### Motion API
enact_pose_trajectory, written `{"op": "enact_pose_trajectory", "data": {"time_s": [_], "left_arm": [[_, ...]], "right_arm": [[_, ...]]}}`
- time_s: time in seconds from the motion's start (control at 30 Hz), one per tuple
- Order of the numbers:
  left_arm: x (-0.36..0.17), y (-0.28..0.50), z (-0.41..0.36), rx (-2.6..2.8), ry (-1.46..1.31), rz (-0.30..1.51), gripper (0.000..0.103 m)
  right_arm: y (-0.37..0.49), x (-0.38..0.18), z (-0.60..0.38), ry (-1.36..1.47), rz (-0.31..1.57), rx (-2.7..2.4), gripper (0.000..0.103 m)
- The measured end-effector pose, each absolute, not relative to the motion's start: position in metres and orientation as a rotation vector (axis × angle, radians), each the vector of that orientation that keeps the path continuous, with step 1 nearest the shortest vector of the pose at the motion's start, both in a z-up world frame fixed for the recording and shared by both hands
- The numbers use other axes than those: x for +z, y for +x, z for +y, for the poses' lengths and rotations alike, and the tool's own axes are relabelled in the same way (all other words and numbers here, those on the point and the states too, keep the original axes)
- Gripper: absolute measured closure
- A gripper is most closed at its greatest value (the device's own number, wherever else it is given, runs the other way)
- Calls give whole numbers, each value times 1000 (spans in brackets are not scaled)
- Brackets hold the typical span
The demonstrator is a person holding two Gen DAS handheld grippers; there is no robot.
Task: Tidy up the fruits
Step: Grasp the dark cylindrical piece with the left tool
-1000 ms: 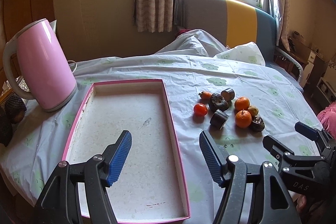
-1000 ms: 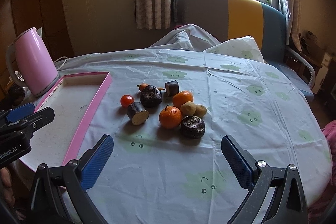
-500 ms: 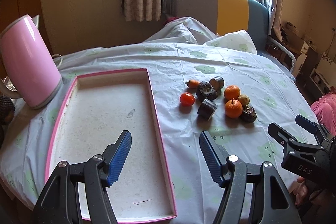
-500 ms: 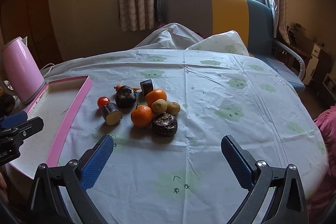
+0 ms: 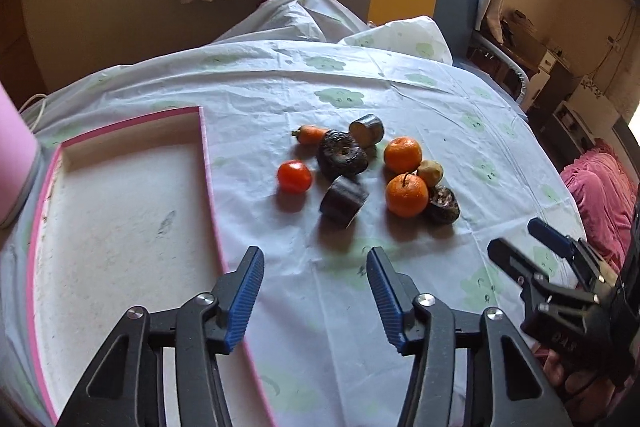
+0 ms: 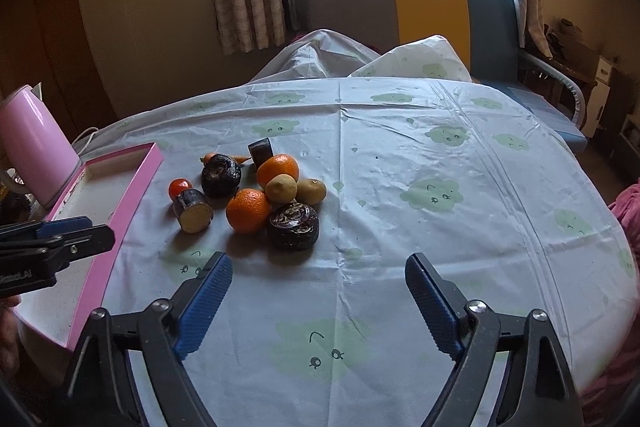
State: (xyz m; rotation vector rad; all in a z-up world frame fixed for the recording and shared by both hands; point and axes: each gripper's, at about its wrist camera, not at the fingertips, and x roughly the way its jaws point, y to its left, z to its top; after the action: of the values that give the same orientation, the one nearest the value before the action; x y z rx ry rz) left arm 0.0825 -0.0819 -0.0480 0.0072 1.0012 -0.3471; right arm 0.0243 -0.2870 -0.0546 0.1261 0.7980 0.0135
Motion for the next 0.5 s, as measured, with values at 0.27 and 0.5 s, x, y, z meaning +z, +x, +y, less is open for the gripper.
{"op": "enact_pose_trajectory", "data": {"time_s": [0.27, 0.5], "left_arm": [[-67, 116, -117, -344, 57, 1010, 53], [-85, 132, -119, -359, 39, 1056, 70]], "right_arm": [[27, -64, -293, 135, 819, 39, 27], [38, -70, -292, 142, 835, 84, 28]]}}
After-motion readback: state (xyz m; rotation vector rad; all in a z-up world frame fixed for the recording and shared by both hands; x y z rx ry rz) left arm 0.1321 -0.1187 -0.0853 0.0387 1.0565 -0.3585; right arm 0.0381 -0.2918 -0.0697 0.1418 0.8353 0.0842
